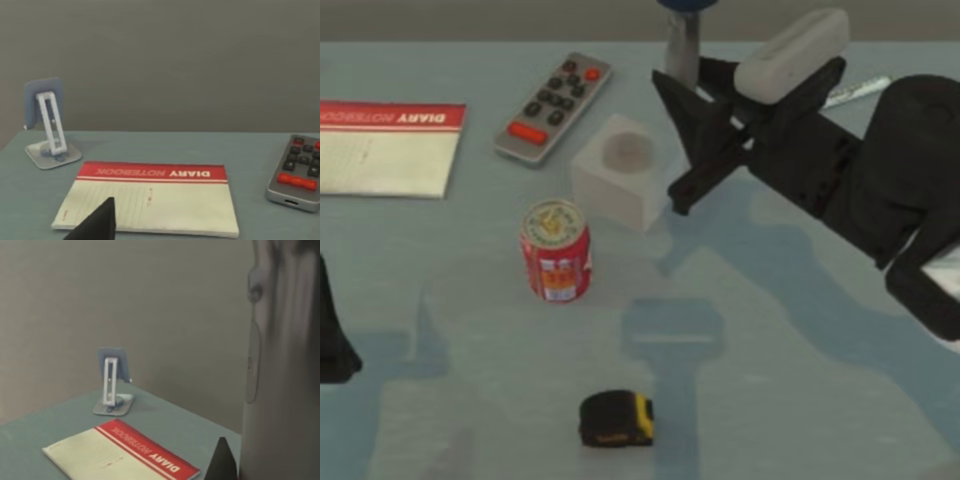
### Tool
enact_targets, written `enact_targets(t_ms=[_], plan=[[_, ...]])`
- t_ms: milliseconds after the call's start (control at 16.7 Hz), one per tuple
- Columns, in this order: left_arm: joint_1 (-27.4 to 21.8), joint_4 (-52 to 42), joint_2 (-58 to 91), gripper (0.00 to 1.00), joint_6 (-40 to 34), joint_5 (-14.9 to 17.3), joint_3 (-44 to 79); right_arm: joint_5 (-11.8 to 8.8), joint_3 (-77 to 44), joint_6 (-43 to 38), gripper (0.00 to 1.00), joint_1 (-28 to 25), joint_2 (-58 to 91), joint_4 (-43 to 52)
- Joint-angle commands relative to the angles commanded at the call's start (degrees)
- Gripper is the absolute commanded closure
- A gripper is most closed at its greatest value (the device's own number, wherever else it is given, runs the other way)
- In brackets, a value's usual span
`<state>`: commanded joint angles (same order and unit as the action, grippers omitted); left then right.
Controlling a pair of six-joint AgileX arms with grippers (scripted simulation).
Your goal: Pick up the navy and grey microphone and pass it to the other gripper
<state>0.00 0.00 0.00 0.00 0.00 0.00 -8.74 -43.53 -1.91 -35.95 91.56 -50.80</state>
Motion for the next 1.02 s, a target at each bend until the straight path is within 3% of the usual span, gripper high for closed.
enact_targets(t_ms=[300, 1020], plan=[[-3.42, 3.22, 6.43, 0.00, 0.19, 3.50, 4.71, 0.00, 0.00, 0.00, 1.00, 0.00, 0.00, 0.00], [-21.92, 22.31, 56.88, 0.00, 0.93, 22.54, 32.86, 0.00, 0.00, 0.00, 1.00, 0.00, 0.00, 0.00]])
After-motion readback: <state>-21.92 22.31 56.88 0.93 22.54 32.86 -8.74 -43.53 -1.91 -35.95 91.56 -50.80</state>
